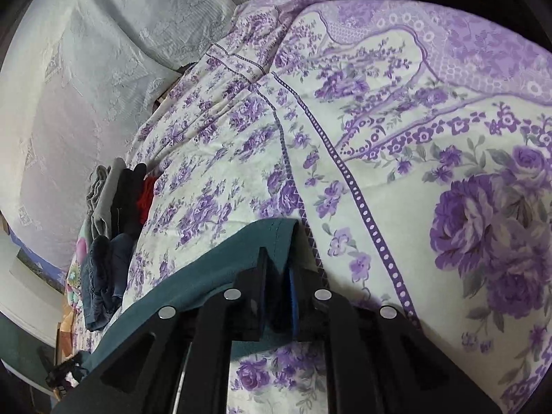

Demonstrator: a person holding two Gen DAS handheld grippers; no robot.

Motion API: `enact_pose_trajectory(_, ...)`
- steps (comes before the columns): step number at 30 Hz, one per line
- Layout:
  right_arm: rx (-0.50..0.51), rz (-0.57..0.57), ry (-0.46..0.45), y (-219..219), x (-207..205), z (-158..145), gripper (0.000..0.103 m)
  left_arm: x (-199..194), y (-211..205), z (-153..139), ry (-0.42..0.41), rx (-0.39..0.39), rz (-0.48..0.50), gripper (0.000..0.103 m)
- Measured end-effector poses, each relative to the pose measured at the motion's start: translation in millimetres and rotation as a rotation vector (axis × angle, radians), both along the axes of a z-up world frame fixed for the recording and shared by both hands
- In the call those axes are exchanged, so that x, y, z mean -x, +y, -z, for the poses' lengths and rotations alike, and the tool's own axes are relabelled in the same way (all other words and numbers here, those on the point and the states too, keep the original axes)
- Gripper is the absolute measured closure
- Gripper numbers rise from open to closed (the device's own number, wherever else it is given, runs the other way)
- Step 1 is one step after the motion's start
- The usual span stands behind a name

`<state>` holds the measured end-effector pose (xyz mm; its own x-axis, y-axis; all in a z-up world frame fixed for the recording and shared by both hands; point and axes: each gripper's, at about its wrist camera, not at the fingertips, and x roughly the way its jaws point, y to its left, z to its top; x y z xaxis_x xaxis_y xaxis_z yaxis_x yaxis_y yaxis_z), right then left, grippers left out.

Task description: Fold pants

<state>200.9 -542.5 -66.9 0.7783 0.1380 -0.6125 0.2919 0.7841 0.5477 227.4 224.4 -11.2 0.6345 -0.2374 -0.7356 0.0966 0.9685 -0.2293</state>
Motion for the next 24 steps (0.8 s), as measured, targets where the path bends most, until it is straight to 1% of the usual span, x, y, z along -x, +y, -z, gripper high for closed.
enact_pose_trajectory(2,0.046,0.018,-0.041,5.4,7.5,-10.4,0.09,3.3,2.9,-14.1,-0.072,-0.004,-0.047,0.088)
enact_pose_trajectory(3,0.063,0.024,-0.067,7.4,10.1,-16.7,0.09,3.0,10.2,-24.5,-0.11,0.022,-0.086,0.089)
enact_pose_trajectory(4,0.072,0.032,-0.098,8.9,11.0,-25.3,0.09,-1.7,16.4,-31.9,-0.128,0.049,-0.116,0.09)
enact_pose_trajectory(6,0.055,0.027,-0.113,9.7,2.4,-32.6,0.09,-17.7,27.5,-38.9,-0.125,0.096,-0.16,0.09)
enact_pose_trajectory(7,0.051,0.012,-0.103,11.9,-6.6,-33.9,0.09,-31.9,31.7,-36.6,-0.11,0.088,-0.202,0.09)
enact_pose_trajectory(9,0.099,-0.017,-0.054,24.9,-31.8,-31.2,0.09,-49.6,32.5,-25.8,-0.088,0.035,-0.259,0.09)
enact_pose_trajectory(10,0.131,-0.033,-0.029,32.3,-43.6,-27.9,0.09,-62.4,33.5,-11.2,-0.052,0.016,-0.291,0.09)
enact_pose_trajectory(11,0.174,-0.045,0.008,39.7,-58.0,-21.7,0.09,-69.4,36.9,3.9,-0.015,0.025,-0.312,0.09)
enact_pose_trajectory(12,0.19,-0.046,0.029,42.0,-62.7,-16.6,0.089,-75.3,39.7,17.4,0.017,0.042,-0.33,0.09)
enact_pose_trajectory(13,0.189,-0.05,0.056,41.7,-66.9,-10.8,0.089,-80.6,43.0,33.0,0.049,0.07,-0.342,0.089)
enact_pose_trajectory(14,0.147,-0.059,0.068,36.4,-68.2,-6.0,0.083,-81.3,47.4,35.5,0.054,0.103,-0.338,0.089)
enact_pose_trajectory(15,0.097,-0.071,0.049,30.5,-66.1,-4.6,0.074,-77.6,52.7,30.2,0.03,0.138,-0.337,0.083)
enact_pose_trajectory(16,0.049,-0.073,0.024,24.3,-62.7,-3.8,0.072,-73.1,56.5,27.8,0.012,0.152,-0.343,0.077)
enact_pose_trajectory(17,0.008,-0.054,0.002,17.0,-56.9,-2.7,0.071,-69.7,59.9,28.3,0.007,0.157,-0.355,0.066)
enact_pose_trajectory(18,-0.007,-0.039,-0.014,13.3,-52.7,-4.3,0.069,-66.5,62.8,29.0,0.005,0.172,-0.362,0.064)
enact_pose_trajectory(19,-0.008,-0.018,-0.039,11.5,-47.3,-8.4,0.067,-60.4,67.8,27.8,-0.004,0.216,-0.361,0.064)
enact_pose_trajectory(20,0.013,0.007,-0.093,10.6,-37.3,-18.1,0.064,-54.2,69.8,23.9,-0.022,0.244,-0.351,0.064)
enact_pose_trajectory(21,0.04,0.02,-0.135,10.9,-28.9,-27.4,0.064,-46.3,69.9,17.1,-0.053,0.253,-0.34,0.064)
enact_pose_trajectory(22,0.074,0.028,-0.175,12.8,-20.8,-37.0,0.064,-35.4,68.9,6.9,-0.099,0.236,-0.338,0.064)
enact_pose_trajectory(23,0.109,0.027,-0.219,16.2,-9.8,-48.4,0.061,-25.3,65.9,-1.2,-0.129,0.219,-0.337,0.063)
enact_pose_trajectory(24,0.121,0.021,-0.243,18.6,-2.7,-54.6,0.055,-16.5,64.2,-6.8,-0.152,0.213,-0.332,0.059)
